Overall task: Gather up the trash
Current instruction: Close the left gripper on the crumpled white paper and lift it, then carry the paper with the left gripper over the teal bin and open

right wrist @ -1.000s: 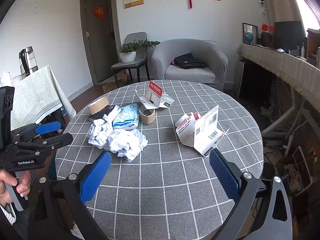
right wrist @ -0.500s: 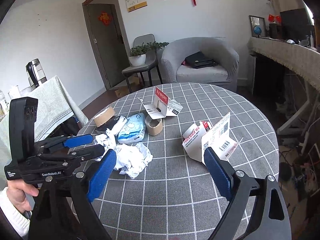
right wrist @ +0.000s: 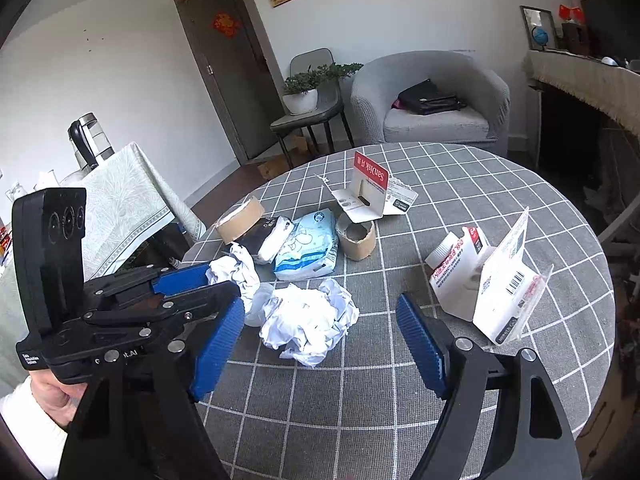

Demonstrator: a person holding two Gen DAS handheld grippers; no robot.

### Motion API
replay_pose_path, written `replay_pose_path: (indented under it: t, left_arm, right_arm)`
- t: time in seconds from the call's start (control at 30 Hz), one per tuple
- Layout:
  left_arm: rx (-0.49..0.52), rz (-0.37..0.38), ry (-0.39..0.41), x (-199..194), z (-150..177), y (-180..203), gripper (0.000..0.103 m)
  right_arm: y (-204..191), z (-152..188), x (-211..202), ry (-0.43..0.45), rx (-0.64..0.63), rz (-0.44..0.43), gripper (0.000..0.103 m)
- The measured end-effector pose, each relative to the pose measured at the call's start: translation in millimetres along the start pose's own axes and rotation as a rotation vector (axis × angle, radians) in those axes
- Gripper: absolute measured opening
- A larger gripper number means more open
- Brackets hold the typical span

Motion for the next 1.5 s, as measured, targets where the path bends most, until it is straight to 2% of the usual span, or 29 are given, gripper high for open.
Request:
replay_pose_path:
  t: [0.2, 0.3, 0.37, 0.47, 0.57, 0.7, 0.87, 1.27, 1.5]
  left_arm:
    - [-0.045, 0.001, 0.043, -19, -6, -21, 0.043]
    - [-0.057, -0.004, 0.059, -27, -7, -29, 0.043]
    - [-0.066, -0.014, 0.068, -32, -8, -35, 0.043]
    - [-0.086, -0.043, 0.08, -38, -8, -47, 0.043]
    - [-0.103, -0.065, 0.087, -44, -8, -60, 0.043]
    - [-0.102, -0.094, 0.091, -50, -5, -73, 0.043]
    - [-0.117, -0.125, 0.075, -57, 3, -97, 0.043]
    - [-0.192, -0.304, 0.024, -82, 29, -195, 0.043]
    - [-0.212, -0.385, -0.052, -82, 60, -244, 0.043]
  right_arm:
    - [-20, 4, 26, -0.079, -0.062, 0.043, 0.079]
    - [-25, 6, 35, -0.108, -0.073, 0.055, 0.069]
    - [-27, 6, 38, -0.123, -0.081, 0.066, 0.057]
    - [-29, 3, 40, -0.129, -0.079, 0.079, 0.054]
    - [-29, -4, 37, -0.101, -0.073, 0.108, 0.054]
    - [-28, -20, 29, -0.03, -0.047, 0.102, 0.054]
    - [-44, -36, 38, -0.014, -0.051, 0.074, 0.054]
    - [-129, -59, 73, 0.001, -0.15, -0.031, 0.054]
    - [-175, -73, 101, 0.005, -0.2, -0.086, 0.054]
Point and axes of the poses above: each gripper's, at about its wrist camera, not at the fingertips, and x roughly the way its jaws point, y to its right, z to its underside, the point moved 2 cm from there along x, roughly the way its jaws point, and after that the axes turned 1 degree about -y, right-handed, at the moved point
